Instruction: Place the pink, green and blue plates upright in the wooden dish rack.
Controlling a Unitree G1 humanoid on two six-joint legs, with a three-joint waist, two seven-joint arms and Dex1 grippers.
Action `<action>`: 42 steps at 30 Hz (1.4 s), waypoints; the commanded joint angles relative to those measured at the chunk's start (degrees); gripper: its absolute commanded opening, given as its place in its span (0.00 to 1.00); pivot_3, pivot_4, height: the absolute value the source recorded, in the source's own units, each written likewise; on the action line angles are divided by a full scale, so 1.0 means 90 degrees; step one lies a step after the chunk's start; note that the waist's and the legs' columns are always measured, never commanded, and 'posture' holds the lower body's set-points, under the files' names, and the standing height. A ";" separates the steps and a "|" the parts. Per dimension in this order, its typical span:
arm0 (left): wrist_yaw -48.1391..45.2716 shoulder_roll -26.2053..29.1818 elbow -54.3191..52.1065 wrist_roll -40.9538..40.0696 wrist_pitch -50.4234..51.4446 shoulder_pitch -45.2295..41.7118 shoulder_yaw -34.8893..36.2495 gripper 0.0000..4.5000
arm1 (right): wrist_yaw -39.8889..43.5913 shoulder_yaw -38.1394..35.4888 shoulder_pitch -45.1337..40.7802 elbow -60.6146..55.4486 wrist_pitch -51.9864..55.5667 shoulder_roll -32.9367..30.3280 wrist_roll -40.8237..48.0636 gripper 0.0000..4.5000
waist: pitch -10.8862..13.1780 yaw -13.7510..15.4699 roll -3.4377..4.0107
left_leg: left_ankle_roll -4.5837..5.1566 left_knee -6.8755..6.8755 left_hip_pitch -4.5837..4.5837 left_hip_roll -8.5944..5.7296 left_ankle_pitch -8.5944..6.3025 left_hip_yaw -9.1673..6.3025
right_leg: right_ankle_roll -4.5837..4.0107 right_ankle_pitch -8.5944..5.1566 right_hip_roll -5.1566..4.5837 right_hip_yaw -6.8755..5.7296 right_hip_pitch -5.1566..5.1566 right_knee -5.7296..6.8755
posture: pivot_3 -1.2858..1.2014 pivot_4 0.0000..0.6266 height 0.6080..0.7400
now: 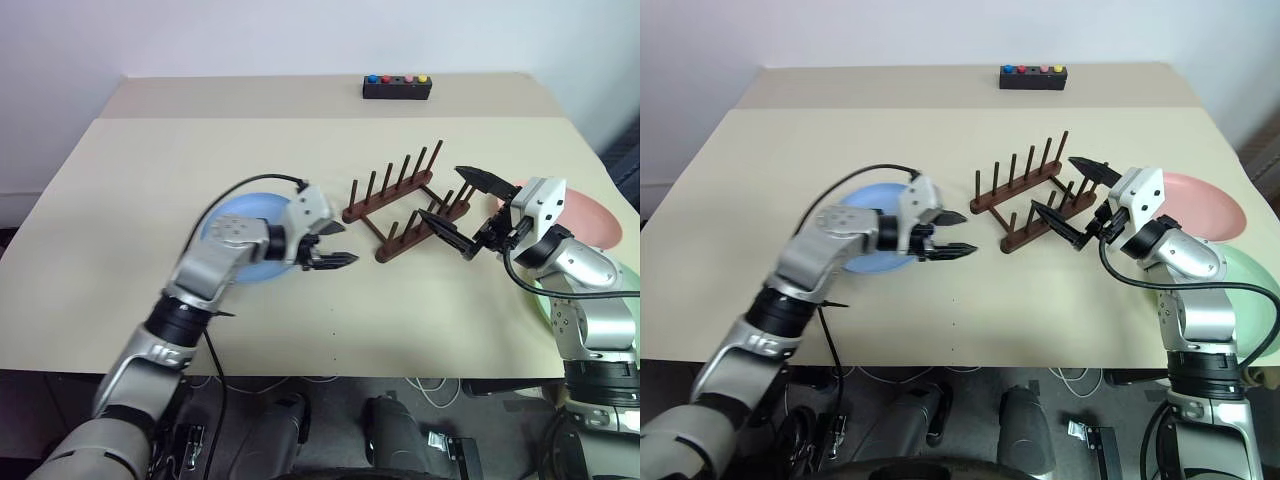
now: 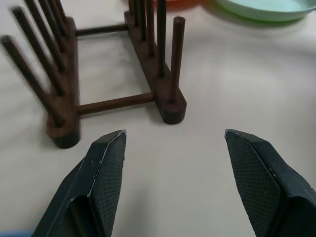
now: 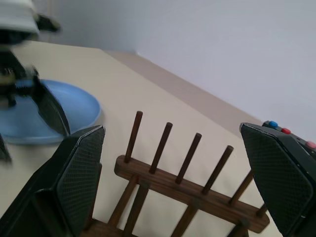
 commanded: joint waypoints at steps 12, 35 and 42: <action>0.1098 -0.0957 0.0570 0.0814 0.0405 -0.0313 -0.0619 0.73 | -0.0203 -0.0312 0.0192 -0.0475 -0.0061 -0.0126 0.0079 0.99 | -0.0001 -0.0032 0.0001 | 0.0001 -0.0002 0.0002 0.0006 -0.0001 0.0019 | 0.0002 0.0001 0.0003 0.0017 -0.0009 0.0005 | 0.52 0.24 1.00; 0.2188 -0.1627 0.0734 0.0969 0.1119 -0.0115 -0.0343 0.73 | -0.0203 -0.0291 0.0178 -0.0391 -0.0119 -0.0129 0.0018 0.99 | -0.0001 -0.0038 0.0001 | 0.0002 -0.0002 0.0002 0.0006 -0.0001 0.0038 | 0.0010 0.0004 0.0004 0.0038 -0.0015 0.0006 | 0.52 0.24 1.00; 0.2048 -0.1677 0.0909 0.0811 0.1336 -0.0017 -0.0258 0.53 | -0.0279 -0.0361 0.0286 -0.0550 -0.0085 -0.0145 0.0042 1.00 | -0.0001 -0.0034 0.0001 | 0.0002 0.0000 0.0004 0.0006 -0.0001 0.0046 | 0.0012 0.0006 0.0004 0.0045 -0.0015 0.0006 | 0.52 0.24 1.00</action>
